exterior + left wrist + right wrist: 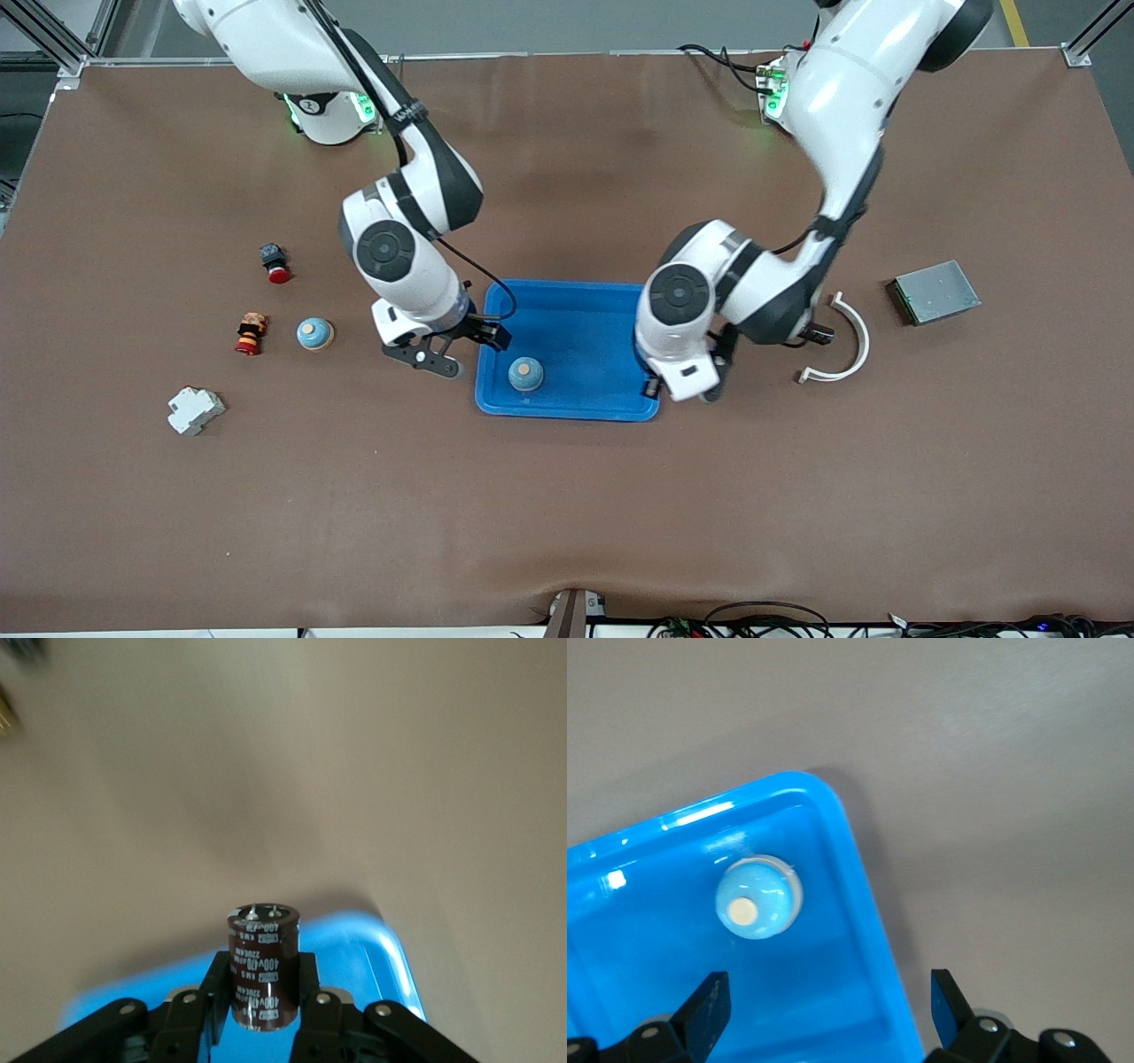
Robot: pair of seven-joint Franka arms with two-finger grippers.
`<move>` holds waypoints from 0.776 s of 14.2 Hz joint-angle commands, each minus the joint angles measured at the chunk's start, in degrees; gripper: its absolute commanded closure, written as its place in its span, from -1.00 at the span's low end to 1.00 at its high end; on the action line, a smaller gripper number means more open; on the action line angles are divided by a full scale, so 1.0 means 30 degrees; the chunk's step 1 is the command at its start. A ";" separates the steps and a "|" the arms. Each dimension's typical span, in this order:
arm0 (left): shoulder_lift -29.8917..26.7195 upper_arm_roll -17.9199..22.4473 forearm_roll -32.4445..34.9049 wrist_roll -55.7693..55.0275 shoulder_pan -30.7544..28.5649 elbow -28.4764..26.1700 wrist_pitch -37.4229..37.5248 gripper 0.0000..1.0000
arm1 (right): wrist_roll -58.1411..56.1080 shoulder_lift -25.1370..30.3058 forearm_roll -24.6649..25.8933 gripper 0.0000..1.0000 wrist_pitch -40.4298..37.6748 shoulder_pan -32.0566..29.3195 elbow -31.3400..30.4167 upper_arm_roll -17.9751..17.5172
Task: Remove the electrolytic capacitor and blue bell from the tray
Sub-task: 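Grasp the second bell with the right gripper while the left gripper carries the capacitor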
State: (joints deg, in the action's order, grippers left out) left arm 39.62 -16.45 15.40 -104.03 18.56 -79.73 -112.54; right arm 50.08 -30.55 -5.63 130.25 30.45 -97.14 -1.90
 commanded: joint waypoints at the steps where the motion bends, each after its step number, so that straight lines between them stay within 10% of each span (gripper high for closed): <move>1: -0.1632 -0.0142 0.0051 0.3375 -0.1842 -0.0726 0.1886 1.00 | 0.2574 -0.2290 0.1723 -1.00 -0.0929 0.0864 0.3161 0.0254; 11: -0.0993 -0.0054 0.0956 1.1996 -0.7881 -0.1635 0.1393 1.00 | 0.4282 -0.5399 0.2346 -1.00 -0.1025 0.1423 0.6216 0.0283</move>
State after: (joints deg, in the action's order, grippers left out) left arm 35.87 -16.22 15.99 -69.66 -3.97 -84.05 -106.53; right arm 60.95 -43.82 0.20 126.72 33.72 -81.88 -1.54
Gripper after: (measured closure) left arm 0.661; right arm 0.000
